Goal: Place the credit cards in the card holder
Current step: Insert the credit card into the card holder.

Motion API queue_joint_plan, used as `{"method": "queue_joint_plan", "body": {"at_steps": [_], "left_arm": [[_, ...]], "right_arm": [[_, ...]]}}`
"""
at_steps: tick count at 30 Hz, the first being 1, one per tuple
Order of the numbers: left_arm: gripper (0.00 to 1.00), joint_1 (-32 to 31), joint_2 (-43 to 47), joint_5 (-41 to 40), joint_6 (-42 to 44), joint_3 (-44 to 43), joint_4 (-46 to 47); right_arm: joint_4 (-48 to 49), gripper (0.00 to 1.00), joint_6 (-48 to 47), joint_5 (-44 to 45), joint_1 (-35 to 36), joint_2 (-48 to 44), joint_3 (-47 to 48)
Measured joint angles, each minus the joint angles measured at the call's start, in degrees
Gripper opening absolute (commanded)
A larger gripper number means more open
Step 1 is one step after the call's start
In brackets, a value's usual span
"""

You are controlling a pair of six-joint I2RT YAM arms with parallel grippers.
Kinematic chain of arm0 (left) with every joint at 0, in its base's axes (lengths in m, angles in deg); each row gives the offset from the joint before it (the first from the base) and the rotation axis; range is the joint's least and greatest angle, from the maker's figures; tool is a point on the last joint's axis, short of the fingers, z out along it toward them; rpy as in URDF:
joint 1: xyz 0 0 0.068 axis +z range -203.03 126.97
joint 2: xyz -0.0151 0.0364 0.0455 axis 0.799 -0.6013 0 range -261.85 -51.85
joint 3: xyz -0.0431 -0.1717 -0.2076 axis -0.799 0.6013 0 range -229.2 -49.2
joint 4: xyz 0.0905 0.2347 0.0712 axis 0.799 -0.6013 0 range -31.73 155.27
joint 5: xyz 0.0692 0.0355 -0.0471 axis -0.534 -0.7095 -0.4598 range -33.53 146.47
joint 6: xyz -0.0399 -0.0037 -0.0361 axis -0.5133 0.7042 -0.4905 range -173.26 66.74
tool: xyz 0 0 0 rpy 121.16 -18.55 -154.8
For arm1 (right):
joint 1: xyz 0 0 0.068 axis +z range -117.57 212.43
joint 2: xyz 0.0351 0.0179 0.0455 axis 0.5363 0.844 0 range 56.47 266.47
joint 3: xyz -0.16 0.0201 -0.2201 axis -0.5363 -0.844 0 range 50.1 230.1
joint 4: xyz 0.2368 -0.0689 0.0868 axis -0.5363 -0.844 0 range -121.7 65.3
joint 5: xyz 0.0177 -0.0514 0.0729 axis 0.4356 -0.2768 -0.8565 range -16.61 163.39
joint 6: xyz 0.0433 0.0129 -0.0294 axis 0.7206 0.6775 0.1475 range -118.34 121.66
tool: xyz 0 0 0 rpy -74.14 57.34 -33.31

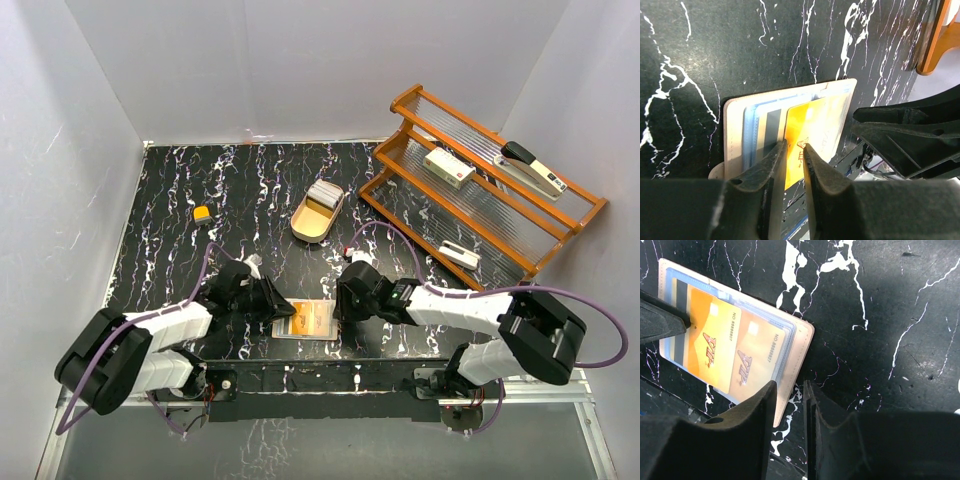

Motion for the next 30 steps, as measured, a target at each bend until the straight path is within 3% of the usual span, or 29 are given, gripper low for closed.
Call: {"method": "queue_joint_plan", "body": {"at_steps": [19,30], "left_arm": [[0.36,-4.1,-4.7,0.7,-3.0,-0.9,7.0],[0.42,-4.5,1.4,-3.1,-1.7,-2.5,-1.3]], "right_arm": [[4.2,0.2,0.0,-0.6,0.0,2.6,-1.0],[4.1,0.19,0.0,-0.5,0.0,1.9,-1.0]]}}
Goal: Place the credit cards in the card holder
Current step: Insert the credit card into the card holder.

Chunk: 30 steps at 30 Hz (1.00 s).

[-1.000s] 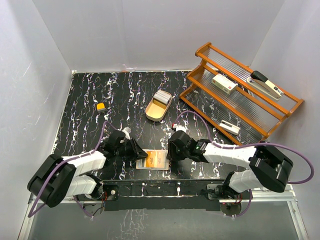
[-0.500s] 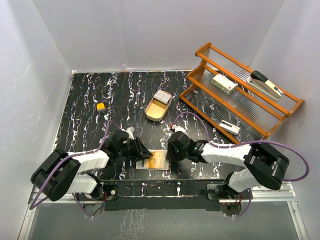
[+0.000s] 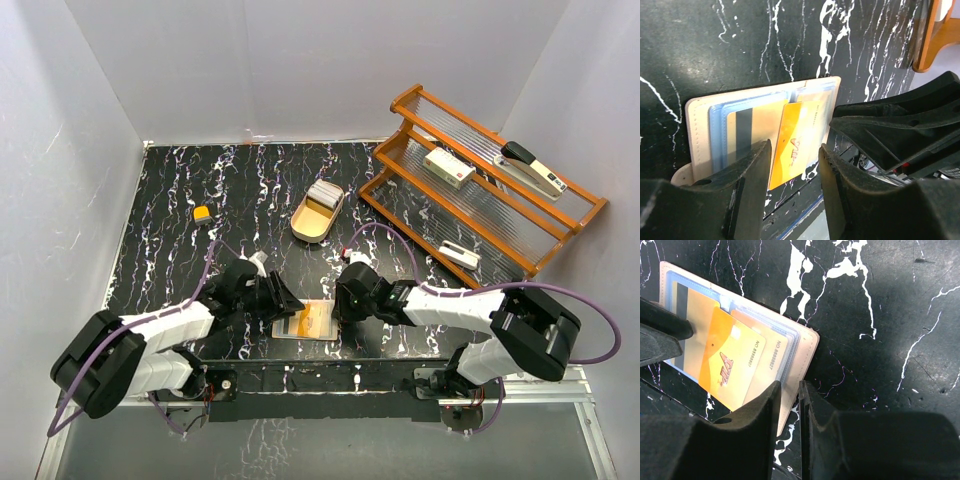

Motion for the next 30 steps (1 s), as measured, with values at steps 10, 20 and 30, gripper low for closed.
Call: {"method": "queue_joint_plan", "body": {"at_steps": [10,20,30], "left_arm": [[0.42,-0.3,-1.9,0.4,-1.0,0.0,0.3],[0.41,-1.0,-3.4,2.5,-3.6,0.3,2.9],[0.42,-1.0,1.1,0.2,-3.7,-0.3,-4.2]], "right_arm": [[0.5,0.19,0.7,-0.1,0.0,-0.1,-1.1],[1.4,0.18,1.7,-0.5,0.0,-0.1,-1.5],[-4.7,0.28,2.5,0.4,0.7,-7.6,0.5]]}}
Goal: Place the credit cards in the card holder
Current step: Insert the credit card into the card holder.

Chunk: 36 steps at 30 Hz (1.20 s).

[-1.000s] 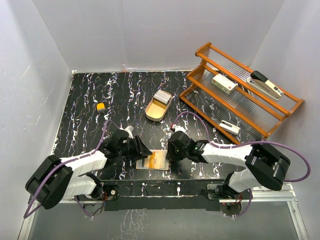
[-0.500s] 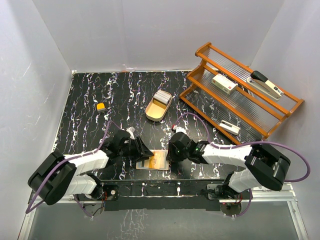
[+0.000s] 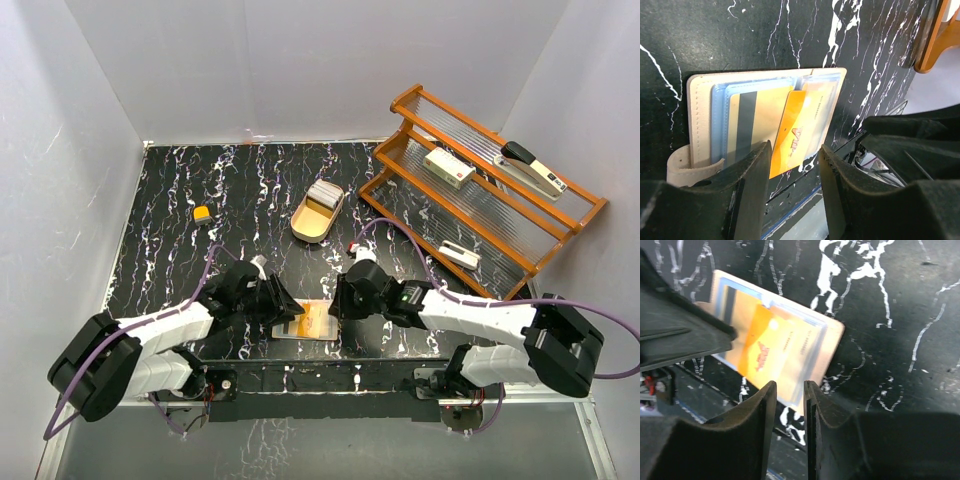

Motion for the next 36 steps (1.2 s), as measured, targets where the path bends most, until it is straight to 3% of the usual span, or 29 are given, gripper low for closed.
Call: {"method": "queue_joint_plan", "body": {"at_steps": [10,20,36], "left_arm": [[0.45,0.0,1.0,-0.9,-0.6,0.2,-2.3],[0.45,0.0,1.0,-1.0,-1.3,1.2,-0.5],[0.42,0.0,0.2,0.3,-4.1,3.6,5.3]], "right_arm": [[7.3,0.38,7.0,-3.2,1.4,0.7,-0.2],[14.8,0.38,9.4,-4.7,1.4,10.3,-1.2],[23.4,0.38,9.4,-3.3,1.4,12.1,-3.1]]}}
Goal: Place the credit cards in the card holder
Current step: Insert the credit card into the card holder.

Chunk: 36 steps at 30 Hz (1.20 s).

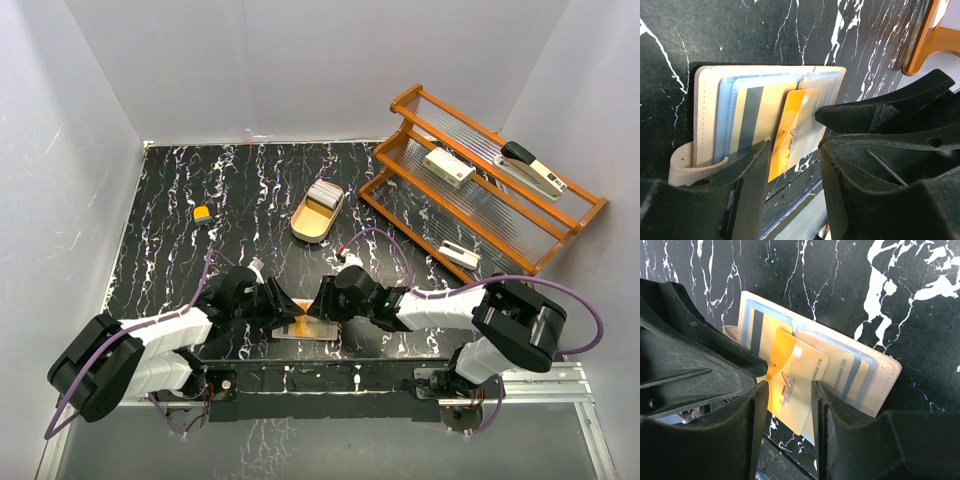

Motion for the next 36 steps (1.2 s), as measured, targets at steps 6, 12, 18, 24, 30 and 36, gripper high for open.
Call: {"method": "queue_joint_plan", "body": {"at_steps": [6,12,18,24,30,36], "left_arm": [[0.37,0.0,-0.4,0.5,-1.0,0.6,1.4],[0.32,0.0,-0.7,1.8,-4.2,3.8,7.4],[0.28,0.0,-0.7,2.4,-7.6,6.7,13.2],[0.25,0.0,-0.6,2.4,-9.2,7.0,17.6],[0.21,0.0,-1.1,2.4,-10.1,8.4,22.7],[0.12,0.0,-2.5,2.3,-10.1,8.7,24.3]], "right_arm": [[2.0,0.37,0.1,0.7,0.0,0.0,-1.1],[4.2,0.36,0.5,1.4,0.0,-0.2,-2.5],[6.1,0.32,1.5,1.8,0.0,-0.6,-4.1],[7.0,0.31,2.2,2.0,-0.1,-0.9,-4.9],[8.1,0.31,3.0,2.0,-0.1,-1.1,-5.7],[8.4,0.3,3.1,2.0,0.0,-1.5,-6.3]]}}
